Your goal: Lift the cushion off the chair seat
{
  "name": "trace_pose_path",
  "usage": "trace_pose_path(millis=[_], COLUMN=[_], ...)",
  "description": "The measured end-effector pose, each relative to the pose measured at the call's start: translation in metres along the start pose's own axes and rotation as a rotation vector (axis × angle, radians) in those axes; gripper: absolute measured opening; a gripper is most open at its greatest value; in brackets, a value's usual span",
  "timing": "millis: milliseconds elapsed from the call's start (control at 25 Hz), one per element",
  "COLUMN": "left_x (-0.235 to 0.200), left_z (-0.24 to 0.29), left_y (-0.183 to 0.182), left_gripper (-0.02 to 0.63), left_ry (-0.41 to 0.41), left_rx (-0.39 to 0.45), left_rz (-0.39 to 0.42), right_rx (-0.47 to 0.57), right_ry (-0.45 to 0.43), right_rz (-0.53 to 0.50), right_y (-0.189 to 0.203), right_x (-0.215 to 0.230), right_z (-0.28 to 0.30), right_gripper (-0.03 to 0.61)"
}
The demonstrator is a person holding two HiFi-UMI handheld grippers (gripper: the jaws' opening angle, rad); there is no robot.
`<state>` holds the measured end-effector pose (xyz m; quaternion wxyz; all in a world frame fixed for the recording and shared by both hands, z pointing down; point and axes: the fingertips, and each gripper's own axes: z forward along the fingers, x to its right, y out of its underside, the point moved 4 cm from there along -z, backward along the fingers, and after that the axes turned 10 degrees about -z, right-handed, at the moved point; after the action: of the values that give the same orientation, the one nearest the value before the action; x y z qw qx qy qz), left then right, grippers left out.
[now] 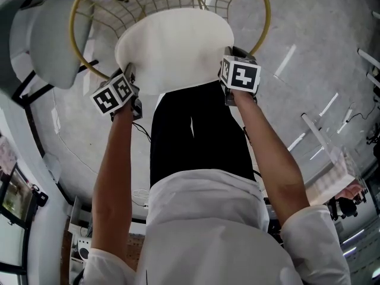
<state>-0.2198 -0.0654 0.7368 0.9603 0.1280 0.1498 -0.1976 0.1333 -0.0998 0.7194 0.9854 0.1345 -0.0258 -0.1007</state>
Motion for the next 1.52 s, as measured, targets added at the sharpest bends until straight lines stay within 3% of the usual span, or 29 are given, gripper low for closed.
trace_pose_path(millis=[1080,1520], left_x=[0.018,0.029], left_z=[-0.07,-0.113], left_y=[-0.01,-0.012], left_gripper=[0.119,0.114], left_ry=[0.079,0.118], left_rx=[0.058,0.102], left_rz=[0.035,0.006], right_rx=[0.094,0.139], right_ry=[-0.031,-0.048], right_rz=[0.0,-0.008], right_y=[-0.013,-0.026], right_x=[-0.006,-0.01], right_z=[-0.079,-0.12], right_gripper=[0.038,0.035])
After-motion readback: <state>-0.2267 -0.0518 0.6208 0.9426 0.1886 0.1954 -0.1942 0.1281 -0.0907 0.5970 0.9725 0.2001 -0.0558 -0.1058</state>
